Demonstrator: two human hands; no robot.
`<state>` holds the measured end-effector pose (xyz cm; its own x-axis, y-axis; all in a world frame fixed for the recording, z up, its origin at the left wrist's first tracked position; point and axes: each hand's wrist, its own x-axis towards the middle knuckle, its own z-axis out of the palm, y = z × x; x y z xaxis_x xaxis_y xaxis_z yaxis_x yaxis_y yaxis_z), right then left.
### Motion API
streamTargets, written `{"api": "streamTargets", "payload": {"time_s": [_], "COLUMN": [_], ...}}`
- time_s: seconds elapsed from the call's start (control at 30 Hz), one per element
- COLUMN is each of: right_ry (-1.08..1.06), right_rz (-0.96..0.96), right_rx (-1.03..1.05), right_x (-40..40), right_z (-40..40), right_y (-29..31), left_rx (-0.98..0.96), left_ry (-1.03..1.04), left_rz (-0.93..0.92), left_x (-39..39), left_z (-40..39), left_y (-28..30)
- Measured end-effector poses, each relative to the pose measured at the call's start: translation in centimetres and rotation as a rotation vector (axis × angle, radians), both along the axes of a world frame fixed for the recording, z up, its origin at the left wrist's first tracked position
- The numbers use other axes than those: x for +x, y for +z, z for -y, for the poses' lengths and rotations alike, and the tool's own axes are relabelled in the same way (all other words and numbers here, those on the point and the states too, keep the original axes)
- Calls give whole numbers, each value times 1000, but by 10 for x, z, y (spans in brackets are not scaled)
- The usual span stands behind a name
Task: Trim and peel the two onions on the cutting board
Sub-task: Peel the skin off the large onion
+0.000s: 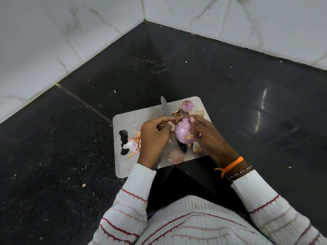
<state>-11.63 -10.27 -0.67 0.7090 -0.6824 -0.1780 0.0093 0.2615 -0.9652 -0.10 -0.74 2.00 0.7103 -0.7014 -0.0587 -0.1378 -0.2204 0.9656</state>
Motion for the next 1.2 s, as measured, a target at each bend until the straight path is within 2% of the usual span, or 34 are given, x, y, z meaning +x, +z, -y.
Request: {"api": "streamTargets", "payload": {"time_s": [0.1, 0.27, 0.4, 0.5, 0.7, 0.83, 1.03, 1.2], "right_ry": [-2, 13, 24, 58, 69, 24, 3, -7], "right_rz": [15, 29, 80, 166, 322, 266, 181, 143], "right_rx": [20, 56, 149, 249, 402, 318, 204, 145], "right_x": [0, -1, -2, -3, -3, -5, -6, -4], "right_z": [0, 1, 1, 2, 5, 5, 5, 3], "right_y": [-1, -2, -2, 1, 3, 4, 4, 3], "left_rx": [-22, -56, -119, -128, -40, -83, -156, -126], "left_ry": [-14, -39, 13, 60, 128, 31, -116, -96], "left_rz": [-98, -89, -288, -320, -71, 46, 51, 178], "left_x": [-1, -4, 0, 3, 4, 4, -7, -10], "left_z": [1, 1, 1, 1, 3, 2, -1, 2], "left_y": [3, 1, -4, -9, -14, -4, 13, 8]}}
